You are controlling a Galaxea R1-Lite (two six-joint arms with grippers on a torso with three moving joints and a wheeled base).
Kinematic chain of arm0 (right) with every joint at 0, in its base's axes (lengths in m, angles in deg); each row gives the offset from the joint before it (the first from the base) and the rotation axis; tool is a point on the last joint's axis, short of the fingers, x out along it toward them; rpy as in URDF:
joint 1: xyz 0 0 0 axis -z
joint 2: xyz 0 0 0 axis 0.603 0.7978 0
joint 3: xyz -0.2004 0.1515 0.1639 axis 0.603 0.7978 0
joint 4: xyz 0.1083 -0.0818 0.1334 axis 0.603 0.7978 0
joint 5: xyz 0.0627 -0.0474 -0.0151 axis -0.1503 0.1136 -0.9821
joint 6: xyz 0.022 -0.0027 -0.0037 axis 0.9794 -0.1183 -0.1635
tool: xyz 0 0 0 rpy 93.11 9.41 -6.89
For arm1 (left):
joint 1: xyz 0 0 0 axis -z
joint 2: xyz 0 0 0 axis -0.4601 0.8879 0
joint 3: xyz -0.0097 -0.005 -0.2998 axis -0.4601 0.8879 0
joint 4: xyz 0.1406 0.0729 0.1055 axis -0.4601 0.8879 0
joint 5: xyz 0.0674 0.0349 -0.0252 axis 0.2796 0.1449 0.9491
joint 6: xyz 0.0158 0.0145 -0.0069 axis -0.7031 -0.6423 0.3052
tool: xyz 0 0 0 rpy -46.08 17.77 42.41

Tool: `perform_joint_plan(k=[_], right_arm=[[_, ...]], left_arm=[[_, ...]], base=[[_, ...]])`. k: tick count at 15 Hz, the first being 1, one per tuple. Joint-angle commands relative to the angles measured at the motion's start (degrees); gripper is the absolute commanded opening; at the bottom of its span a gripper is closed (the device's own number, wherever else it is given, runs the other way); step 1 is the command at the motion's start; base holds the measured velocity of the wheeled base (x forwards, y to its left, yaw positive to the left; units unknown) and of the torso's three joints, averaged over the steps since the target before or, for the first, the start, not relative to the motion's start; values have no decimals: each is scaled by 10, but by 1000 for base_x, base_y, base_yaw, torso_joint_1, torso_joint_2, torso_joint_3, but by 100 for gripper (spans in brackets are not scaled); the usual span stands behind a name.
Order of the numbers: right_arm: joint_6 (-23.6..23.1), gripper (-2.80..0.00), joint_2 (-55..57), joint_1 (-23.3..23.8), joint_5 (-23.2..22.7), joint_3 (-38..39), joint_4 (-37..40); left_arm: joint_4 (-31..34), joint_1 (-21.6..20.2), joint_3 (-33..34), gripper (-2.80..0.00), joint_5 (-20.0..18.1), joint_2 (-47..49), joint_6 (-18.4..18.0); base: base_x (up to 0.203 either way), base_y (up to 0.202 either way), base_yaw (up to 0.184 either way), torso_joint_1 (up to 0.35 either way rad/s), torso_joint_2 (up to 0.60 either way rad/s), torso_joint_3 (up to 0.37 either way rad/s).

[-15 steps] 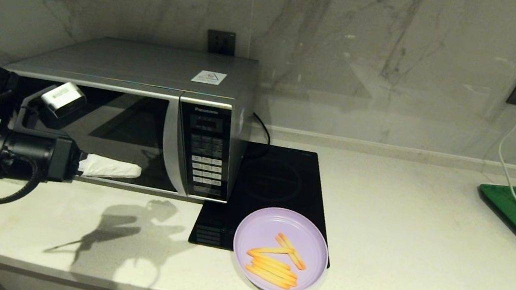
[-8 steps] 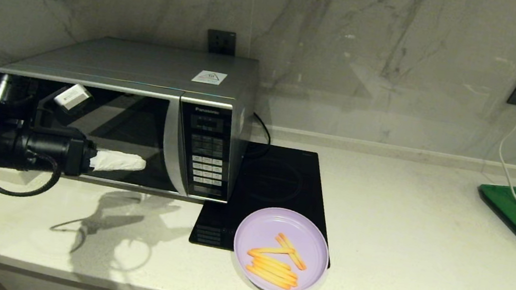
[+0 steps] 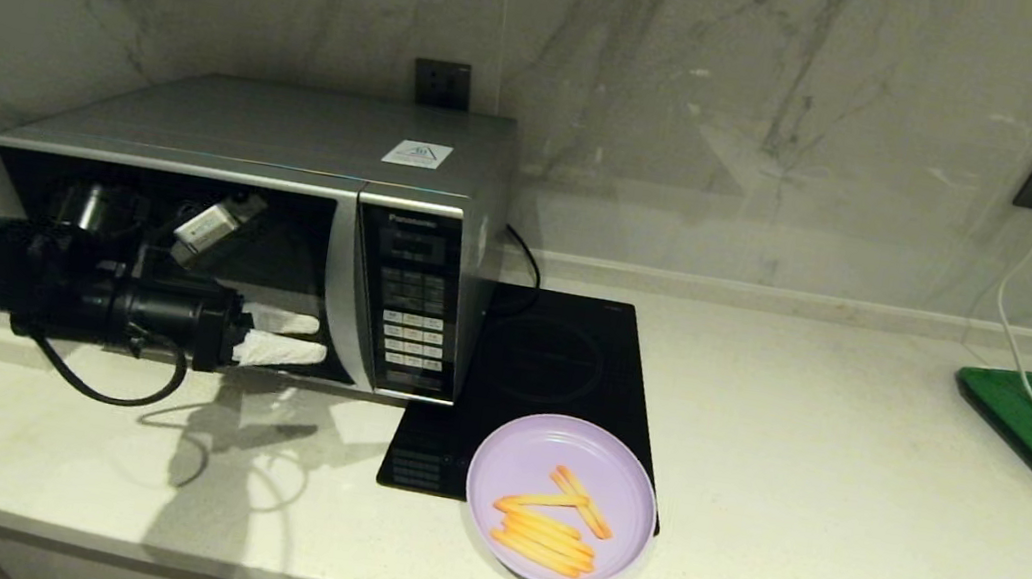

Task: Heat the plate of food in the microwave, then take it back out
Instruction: Open the microwave oven

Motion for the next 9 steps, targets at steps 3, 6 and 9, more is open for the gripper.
perform_joint_plan(k=[3,6,9], right_arm=[[0,-280,0,0,0,0,0],[0,-280,0,0,0,0,0],[0,-280,0,0,0,0,0]], left_arm=[[-12,11,-14,0,-10,33,-2],[-12,13,-40,0,-14,45,0],[-12,14,-65,0,-15,61,1]], base=[[0,0,0,0,0,0],[0,0,0,0,0,0],[0,0,0,0,0,0]])
